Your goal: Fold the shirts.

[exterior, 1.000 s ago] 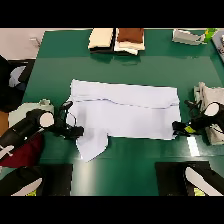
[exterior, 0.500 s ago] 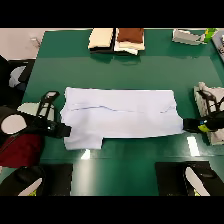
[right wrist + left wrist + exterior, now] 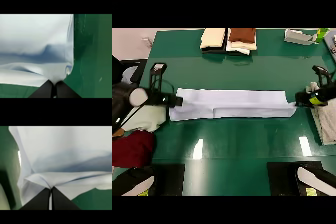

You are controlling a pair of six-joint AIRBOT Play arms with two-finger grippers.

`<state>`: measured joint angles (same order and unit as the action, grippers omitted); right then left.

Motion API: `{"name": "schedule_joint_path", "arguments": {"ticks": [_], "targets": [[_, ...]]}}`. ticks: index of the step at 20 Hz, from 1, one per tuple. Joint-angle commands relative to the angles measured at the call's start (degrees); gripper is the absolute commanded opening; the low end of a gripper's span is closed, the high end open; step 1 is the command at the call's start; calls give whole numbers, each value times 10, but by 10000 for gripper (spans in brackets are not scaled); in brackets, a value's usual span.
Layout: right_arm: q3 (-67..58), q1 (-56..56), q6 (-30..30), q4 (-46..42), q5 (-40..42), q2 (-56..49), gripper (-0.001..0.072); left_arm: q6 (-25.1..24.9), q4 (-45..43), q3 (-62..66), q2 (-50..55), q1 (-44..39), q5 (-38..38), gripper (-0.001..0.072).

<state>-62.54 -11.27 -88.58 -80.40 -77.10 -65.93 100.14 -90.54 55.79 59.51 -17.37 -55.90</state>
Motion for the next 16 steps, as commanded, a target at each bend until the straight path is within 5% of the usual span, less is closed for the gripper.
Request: {"name": "schedule_joint_path", "arguments": {"ticks": [1,8,10,12,13,16], "targets": [[-86,10,0,-1,26,-121,15,-47,-3,66,128,16,86,24],[-221,34,-4,19,30,-264,18,-46,-3,138,241,16,118,27],[-238,35,-2,41,34,-280,26,-41,-3,141,239,16,108,418],[-248,34,2,50,41,-281,269,-41,-3,153,236,16,82,426],[-256,33,7,51,40,-281,333,-42,-3,168,236,16,56,426],[-276,16,24,54,-1,-280,360,-43,-3,205,236,16,-13,425]]}}
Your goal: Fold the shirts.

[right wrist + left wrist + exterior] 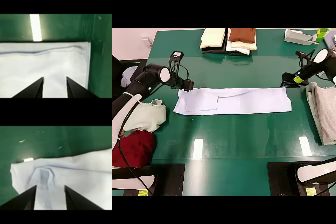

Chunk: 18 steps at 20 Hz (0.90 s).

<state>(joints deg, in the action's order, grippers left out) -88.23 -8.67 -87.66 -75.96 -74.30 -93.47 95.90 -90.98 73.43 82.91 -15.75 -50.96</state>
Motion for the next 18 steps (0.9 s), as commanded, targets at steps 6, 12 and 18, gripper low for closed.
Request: {"name": "schedule_joint_path", "arguments": {"ticks": [6,12,18], "targets": [[107,-82,18,14,-17,42,626,-5,40,34,2,0,-76,34],[202,-71,23,59,63,41,624,-11,78,34,4,-34,-50,33],[207,-41,30,57,76,42,181,-15,96,34,4,-60,-50,32]]}}
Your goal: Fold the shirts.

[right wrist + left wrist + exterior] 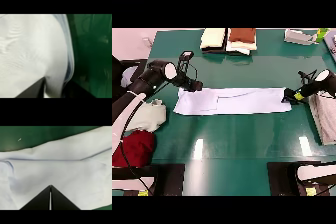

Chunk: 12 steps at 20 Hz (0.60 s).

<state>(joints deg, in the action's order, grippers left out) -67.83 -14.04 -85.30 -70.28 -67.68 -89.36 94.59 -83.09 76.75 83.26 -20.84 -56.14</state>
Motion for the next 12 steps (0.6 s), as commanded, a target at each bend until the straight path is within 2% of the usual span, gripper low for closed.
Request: {"name": "schedule_joint_path", "arguments": {"ticks": [1,7,12], "targets": [[-1,16,6,-2,4,1,13,-2,23,1,0,-9,2,24],[-8,23,8,-2,-42,95,15,-23,101,1,11,-20,54,23],[-8,66,-4,3,-93,221,15,-35,104,35,80,-104,82,23]]}}
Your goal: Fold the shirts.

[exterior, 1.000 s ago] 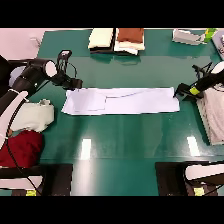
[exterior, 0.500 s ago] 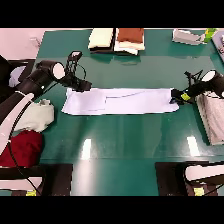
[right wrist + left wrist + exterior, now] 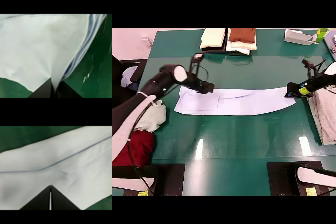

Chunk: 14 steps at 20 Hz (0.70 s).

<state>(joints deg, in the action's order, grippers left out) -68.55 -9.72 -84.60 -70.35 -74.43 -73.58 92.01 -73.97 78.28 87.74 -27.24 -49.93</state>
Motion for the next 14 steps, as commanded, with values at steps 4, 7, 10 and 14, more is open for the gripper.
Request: {"name": "schedule_joint_path", "arguments": {"ticks": [4,7,10,14], "targets": [[-26,73,-41,4,-35,128,14,-40,42,93,114,-94,12,23],[-103,102,-55,4,-59,125,14,-55,68,121,149,-115,11,23],[-177,138,-69,4,-78,100,14,-56,86,123,171,-118,4,23],[-264,191,-84,3,-88,50,14,-85,105,123,178,-118,0,23]]}}
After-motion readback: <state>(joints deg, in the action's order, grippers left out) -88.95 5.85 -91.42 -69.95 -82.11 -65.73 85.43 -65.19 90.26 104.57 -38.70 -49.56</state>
